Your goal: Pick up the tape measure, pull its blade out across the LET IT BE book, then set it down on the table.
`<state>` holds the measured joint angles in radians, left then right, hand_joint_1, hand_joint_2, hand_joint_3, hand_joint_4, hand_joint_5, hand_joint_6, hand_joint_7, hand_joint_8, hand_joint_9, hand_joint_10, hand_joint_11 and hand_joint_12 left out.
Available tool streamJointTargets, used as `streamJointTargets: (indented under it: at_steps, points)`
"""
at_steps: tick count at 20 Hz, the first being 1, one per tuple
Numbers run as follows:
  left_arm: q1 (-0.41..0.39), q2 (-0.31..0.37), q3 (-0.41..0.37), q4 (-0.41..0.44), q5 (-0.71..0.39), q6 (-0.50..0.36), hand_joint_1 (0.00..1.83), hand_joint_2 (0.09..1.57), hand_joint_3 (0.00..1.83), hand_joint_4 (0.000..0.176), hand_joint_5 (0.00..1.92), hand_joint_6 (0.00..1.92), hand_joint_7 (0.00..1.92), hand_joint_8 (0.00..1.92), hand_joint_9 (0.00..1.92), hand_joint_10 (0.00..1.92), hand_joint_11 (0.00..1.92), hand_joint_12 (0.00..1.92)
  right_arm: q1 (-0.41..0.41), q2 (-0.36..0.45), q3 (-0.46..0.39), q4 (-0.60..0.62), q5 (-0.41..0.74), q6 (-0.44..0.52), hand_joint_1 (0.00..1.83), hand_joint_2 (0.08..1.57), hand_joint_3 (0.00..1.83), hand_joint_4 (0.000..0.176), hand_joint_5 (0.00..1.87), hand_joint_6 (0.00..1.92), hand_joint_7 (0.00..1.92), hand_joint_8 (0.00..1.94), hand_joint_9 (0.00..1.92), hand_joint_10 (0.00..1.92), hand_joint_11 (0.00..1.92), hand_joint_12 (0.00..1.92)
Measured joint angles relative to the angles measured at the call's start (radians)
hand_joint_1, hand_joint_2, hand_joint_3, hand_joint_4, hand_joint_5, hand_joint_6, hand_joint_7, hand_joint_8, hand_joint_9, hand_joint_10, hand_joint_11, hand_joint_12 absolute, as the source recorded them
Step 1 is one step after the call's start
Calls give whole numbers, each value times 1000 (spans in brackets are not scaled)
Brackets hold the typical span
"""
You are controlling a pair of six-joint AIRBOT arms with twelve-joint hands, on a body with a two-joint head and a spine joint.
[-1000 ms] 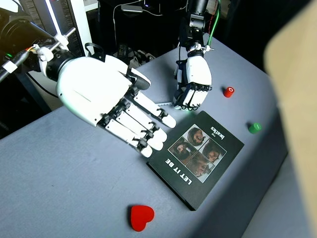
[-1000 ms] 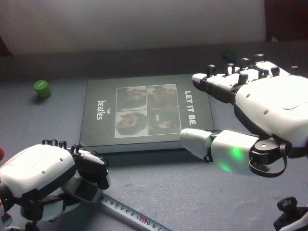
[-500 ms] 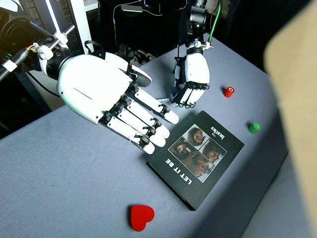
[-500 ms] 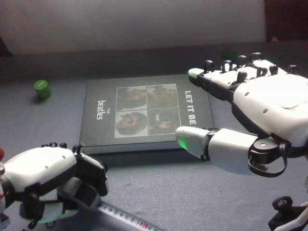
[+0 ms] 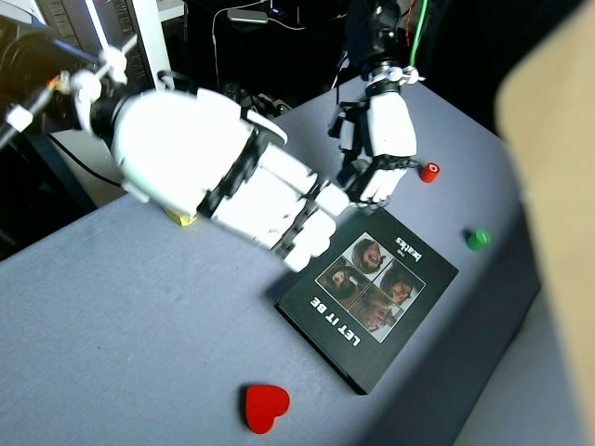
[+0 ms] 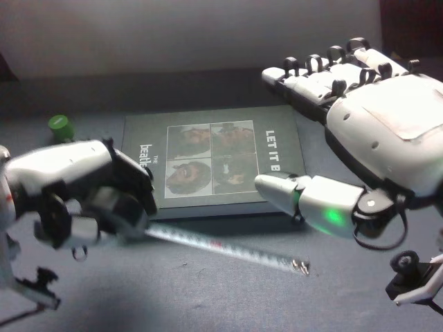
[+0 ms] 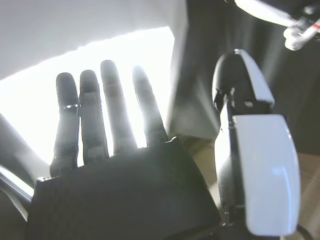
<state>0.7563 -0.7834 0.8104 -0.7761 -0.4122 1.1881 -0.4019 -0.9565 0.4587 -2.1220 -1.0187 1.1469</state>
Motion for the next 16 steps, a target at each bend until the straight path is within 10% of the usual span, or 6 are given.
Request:
streamJointTargets:
  at_steps: [2, 10, 16]
  points:
    - [-55, 3, 12, -94, 21, 101, 1375, 1114, 0, 0, 973, 908, 874, 1020, 997, 1178, 1044, 876, 23, -23, 15, 69, -2, -51, 528, 1148, 0, 0, 233, 10, 302, 4, 216, 4, 0, 840]
    - [-292, -8, 74, -640, 75, 642, 1377, 1113, 0, 0, 972, 881, 888, 1027, 992, 1190, 1051, 873, 130, -245, 225, 244, -87, -154, 857, 1111, 0, 0, 473, 14, 561, 14, 472, 32, 89, 1133]
    - [-320, 1, 66, -828, 59, 787, 1377, 1112, 0, 0, 965, 893, 887, 1030, 1004, 1167, 1047, 867, 219, -316, 315, 319, -84, -199, 882, 1132, 2, 0, 559, 17, 629, 14, 552, 35, 122, 1137]
